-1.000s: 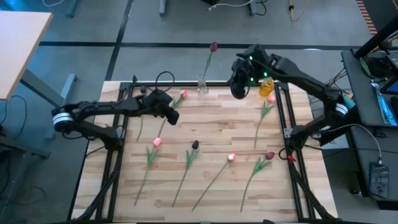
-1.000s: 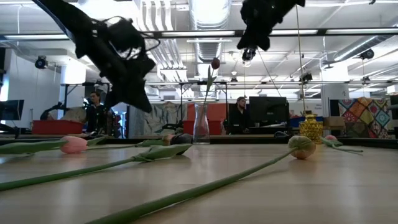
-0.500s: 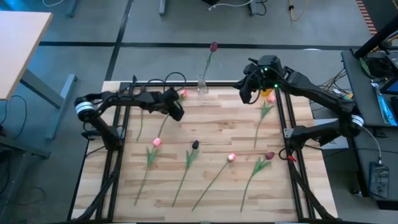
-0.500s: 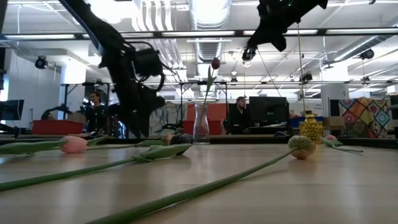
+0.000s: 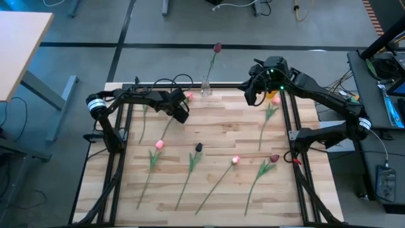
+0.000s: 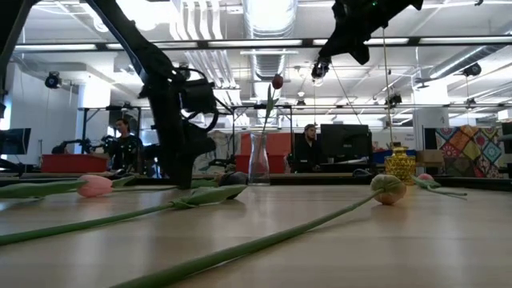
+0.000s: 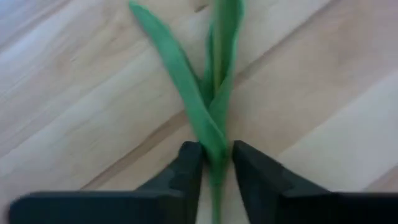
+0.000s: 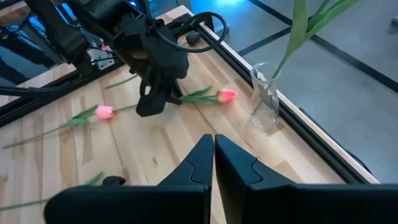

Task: Sort flowers into vase by color
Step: Put the top left pink tulip into the yellow crystal vase

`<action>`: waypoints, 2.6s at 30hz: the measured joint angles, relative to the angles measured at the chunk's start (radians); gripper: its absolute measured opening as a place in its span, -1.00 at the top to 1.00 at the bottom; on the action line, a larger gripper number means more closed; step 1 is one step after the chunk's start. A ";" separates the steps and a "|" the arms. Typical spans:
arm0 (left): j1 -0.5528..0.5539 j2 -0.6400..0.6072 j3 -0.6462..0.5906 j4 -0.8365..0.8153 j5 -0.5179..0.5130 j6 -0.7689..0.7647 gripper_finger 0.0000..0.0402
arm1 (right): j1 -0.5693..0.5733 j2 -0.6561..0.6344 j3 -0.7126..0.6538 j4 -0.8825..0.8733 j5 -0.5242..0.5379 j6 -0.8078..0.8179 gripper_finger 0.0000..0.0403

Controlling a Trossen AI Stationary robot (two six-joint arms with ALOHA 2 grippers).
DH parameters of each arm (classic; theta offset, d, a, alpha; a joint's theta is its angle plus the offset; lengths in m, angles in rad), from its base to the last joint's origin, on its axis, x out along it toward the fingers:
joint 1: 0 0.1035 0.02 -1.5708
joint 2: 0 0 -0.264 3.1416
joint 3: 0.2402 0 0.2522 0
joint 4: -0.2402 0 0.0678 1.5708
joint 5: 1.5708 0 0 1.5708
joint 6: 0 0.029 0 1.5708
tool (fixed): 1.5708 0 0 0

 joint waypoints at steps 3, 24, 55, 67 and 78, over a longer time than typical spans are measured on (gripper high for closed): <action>0.000 -0.019 -0.004 0.008 0.017 0.018 0.92 | 0.000 0.000 0.000 0.000 0.000 -0.001 0.95; -0.021 -0.522 -0.020 0.266 0.314 0.038 1.00 | 0.201 0.123 -0.004 0.406 -0.002 0.189 0.66; -0.096 -0.581 -0.019 0.619 0.558 0.013 1.00 | 0.277 0.388 0.198 0.696 -0.005 0.293 0.25; -0.097 -0.581 -0.019 0.619 0.553 -0.012 0.81 | 0.278 0.362 0.201 0.677 -0.002 0.183 0.91; -0.098 -0.582 -0.020 0.564 0.503 -0.010 0.32 | 0.225 0.130 0.201 0.317 0.247 -0.024 0.91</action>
